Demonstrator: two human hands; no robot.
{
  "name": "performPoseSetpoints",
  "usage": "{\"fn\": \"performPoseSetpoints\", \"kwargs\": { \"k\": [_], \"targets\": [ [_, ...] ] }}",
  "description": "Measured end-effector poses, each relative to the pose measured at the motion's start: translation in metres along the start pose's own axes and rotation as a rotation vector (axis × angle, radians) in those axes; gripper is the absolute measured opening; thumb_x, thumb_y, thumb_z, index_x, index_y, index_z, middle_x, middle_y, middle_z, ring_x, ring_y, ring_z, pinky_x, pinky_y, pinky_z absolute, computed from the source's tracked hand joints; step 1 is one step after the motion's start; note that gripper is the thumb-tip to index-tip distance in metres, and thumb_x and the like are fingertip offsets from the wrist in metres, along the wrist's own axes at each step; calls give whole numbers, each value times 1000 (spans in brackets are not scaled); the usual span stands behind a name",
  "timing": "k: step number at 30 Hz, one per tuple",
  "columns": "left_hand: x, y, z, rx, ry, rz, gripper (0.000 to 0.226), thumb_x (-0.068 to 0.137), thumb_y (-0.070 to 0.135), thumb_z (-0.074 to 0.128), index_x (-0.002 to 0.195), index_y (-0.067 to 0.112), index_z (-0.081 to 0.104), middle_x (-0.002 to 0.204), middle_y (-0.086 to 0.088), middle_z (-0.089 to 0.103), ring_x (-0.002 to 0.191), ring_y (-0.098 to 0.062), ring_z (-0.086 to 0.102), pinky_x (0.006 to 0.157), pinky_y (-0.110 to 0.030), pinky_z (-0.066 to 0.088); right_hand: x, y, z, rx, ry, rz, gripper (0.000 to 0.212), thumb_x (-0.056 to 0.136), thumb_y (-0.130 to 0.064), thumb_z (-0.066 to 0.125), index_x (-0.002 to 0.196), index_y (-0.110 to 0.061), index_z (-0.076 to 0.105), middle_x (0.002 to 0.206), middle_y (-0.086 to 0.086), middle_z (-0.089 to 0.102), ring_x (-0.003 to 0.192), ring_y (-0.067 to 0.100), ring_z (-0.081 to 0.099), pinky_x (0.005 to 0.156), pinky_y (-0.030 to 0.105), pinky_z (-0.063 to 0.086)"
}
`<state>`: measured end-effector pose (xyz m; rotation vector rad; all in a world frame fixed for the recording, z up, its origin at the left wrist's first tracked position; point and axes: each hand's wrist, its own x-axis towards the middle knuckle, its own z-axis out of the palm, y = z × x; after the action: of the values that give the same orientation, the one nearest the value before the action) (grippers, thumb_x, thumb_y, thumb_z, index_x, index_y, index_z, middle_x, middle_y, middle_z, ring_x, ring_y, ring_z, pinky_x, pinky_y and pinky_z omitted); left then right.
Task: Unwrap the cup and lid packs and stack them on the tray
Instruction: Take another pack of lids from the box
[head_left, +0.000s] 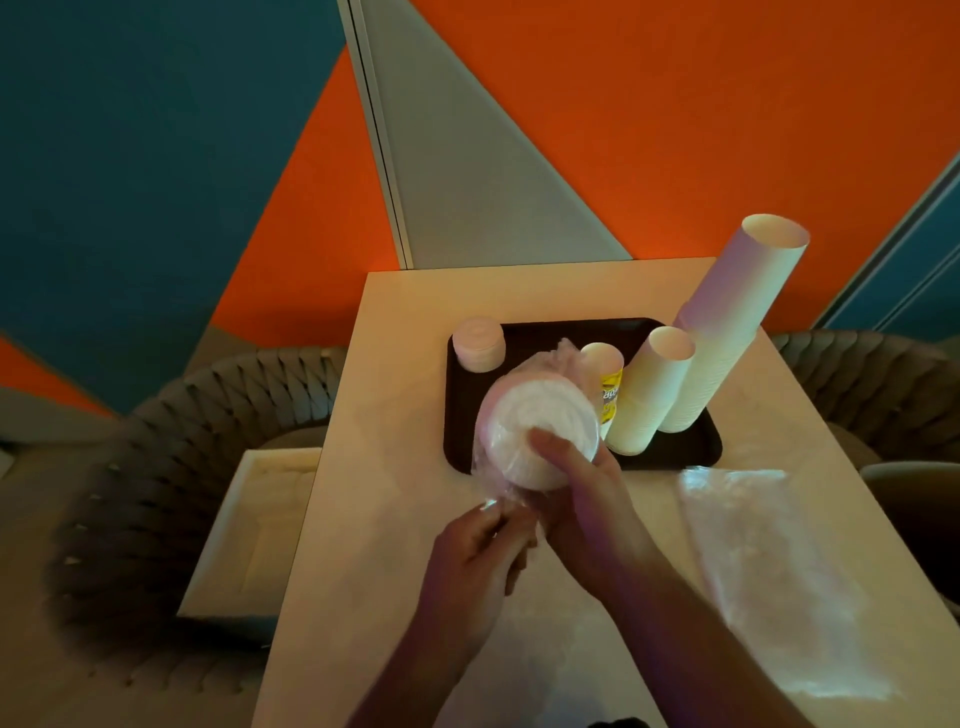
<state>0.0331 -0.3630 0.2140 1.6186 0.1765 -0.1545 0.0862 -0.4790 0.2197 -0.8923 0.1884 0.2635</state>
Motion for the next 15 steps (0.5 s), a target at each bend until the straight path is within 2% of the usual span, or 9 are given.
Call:
{"fn": "performPoseSetpoints", "kwargs": {
  "k": [2,4,8,10,13,15],
  "targets": [
    [-2,-8,3,56,-21,23,35,97,26,61,67,6,58,53,1,46,50,-13,40,52,-24,34,1,-9,-4,63,11,5,53,78,-12,74,129,-15,60,115,12,74,106,27,72,74,37,60],
    [-3,-16,4,110,-44,17,34,98,23,61,68,7,59,53,3,47,50,-12,42,54,-23,35,4,-16,-8,145,24,20,54,78,-11,71,130,-13,59,120,14,72,110,27,71,76,38,61],
    [-3,-21,0,202,-90,-38,30,93,38,62,70,19,65,57,4,54,52,-13,48,56,-25,40,8,-20,-12,184,25,41,55,79,-8,70,133,-12,58,124,15,69,114,29,69,75,40,60],
    [1,-15,-5,189,-1,-56,26,91,46,65,75,25,64,64,1,60,55,-12,54,56,-24,41,6,-21,-13,131,-6,34,54,79,-9,70,132,-12,59,120,14,71,113,29,69,78,41,61],
    [11,3,-11,57,138,-118,27,80,58,64,98,38,60,90,4,70,63,-15,63,58,-29,48,2,-21,-13,31,-51,26,50,78,-8,74,126,-16,62,111,8,75,109,29,71,84,46,61],
    [16,12,-10,34,109,-80,32,80,56,62,96,28,63,82,-1,69,61,-16,61,57,-27,48,0,-19,-13,4,-62,27,54,76,-6,79,126,-17,61,111,9,74,107,29,71,81,46,61]
  ]
}}
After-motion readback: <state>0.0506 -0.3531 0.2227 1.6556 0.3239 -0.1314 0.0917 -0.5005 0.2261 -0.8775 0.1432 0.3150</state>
